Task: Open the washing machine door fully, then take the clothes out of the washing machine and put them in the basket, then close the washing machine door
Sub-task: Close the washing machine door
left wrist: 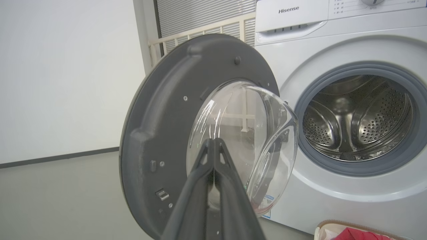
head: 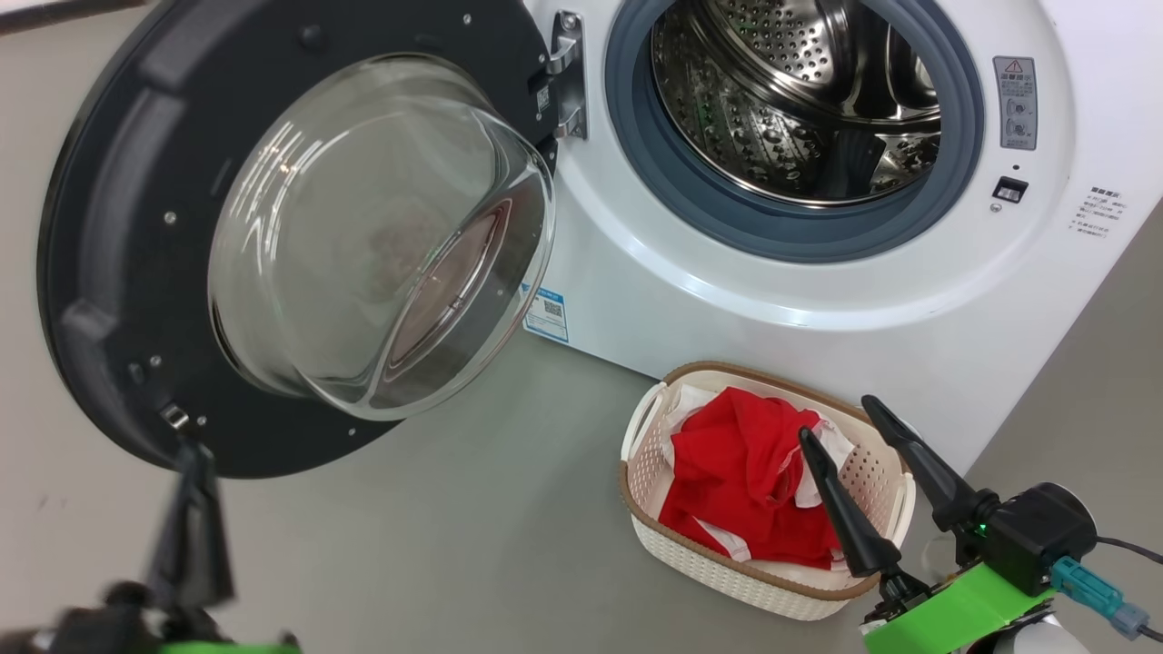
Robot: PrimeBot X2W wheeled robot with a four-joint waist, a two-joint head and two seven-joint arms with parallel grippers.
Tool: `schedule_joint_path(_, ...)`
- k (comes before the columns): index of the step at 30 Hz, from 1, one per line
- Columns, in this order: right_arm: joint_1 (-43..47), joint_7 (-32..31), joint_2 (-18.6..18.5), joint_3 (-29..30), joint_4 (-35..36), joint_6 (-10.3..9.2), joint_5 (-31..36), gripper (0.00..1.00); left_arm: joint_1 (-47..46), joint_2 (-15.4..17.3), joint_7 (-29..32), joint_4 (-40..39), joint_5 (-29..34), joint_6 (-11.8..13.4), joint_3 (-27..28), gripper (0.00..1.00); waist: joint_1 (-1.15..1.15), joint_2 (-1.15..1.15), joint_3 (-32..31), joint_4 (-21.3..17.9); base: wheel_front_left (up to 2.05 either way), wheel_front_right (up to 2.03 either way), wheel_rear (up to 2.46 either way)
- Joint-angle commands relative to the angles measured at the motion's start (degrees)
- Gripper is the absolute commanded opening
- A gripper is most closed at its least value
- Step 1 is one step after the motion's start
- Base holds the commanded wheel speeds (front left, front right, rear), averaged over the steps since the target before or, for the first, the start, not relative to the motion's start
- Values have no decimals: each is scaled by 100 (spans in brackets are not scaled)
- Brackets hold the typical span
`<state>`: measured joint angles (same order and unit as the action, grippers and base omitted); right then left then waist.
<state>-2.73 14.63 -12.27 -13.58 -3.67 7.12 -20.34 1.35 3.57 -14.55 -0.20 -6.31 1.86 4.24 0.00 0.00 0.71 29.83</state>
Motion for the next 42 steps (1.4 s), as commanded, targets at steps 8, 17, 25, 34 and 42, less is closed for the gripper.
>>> schedule_joint_path(8, -243, 37, -90, -72, 116, 36, -118, 100, -1309, 285, -45, -708, -336, 60, 1000, 0, 0, 0, 80, -10, 0, 0, 0)
schedule_joint_path(17, -266, 37, -128, -18, 107, 36, -160, 100, -3234, 571, -45, 786, -1090, -77, 2004, 0, 0, 0, 209, -89, 0, 0, 0)
schedule_joint_path(25, -369, 37, -198, -86, 94, 36, -182, 100, -4743, 855, 682, 2939, -2342, -41, 2700, 0, 0, 0, 346, -214, 0, 0, 0)
schedule_joint_path(34, -422, 37, -250, -151, 44, 36, -185, 100, -5588, 1205, 2561, 4414, -3558, -5, 3224, 0, 0, 0, 430, -302, 0, 0, 0)
schedule_joint_path(42, -484, 37, -293, -237, 16, 36, -190, 100, -5574, 1435, 3440, 4863, -3920, -103, 3332, 0, 0, 0, 470, -386, 0, 0, 0)
